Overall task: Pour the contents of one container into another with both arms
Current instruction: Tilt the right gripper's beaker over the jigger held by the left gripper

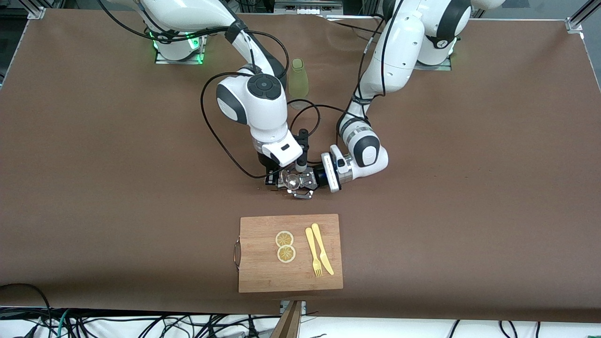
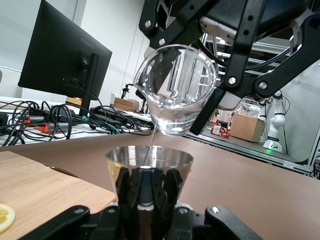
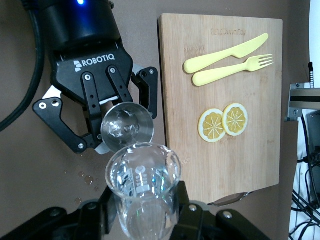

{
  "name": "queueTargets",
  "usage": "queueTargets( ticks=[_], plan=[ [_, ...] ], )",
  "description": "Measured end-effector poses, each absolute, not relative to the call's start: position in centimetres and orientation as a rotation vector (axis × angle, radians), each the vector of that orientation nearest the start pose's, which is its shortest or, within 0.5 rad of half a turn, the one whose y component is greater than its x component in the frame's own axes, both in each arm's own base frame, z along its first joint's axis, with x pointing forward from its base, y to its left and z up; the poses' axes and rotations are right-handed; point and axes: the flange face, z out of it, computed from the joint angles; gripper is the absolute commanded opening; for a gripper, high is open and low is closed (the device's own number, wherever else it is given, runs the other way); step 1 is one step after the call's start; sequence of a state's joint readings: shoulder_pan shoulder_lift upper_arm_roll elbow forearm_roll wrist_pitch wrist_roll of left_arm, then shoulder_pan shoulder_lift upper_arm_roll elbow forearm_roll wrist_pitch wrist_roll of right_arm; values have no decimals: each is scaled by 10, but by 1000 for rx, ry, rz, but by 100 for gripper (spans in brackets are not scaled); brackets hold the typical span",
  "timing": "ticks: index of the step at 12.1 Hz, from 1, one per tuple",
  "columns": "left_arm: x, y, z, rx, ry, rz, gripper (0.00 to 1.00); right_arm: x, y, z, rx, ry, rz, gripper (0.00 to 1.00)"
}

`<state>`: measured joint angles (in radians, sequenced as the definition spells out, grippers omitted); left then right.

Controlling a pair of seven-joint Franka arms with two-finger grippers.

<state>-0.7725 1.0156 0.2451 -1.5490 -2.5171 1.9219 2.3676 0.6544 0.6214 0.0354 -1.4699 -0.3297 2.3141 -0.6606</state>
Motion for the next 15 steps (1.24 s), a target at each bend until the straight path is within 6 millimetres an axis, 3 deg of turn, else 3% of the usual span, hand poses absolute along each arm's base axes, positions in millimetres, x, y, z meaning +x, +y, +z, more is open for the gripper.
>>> queueTargets(
  ticks=[15],
  plan=[
    [572, -415, 89, 1501, -797, 1265, 0, 568, 466, 336, -2410, -2375, -377, 22]
  ],
)
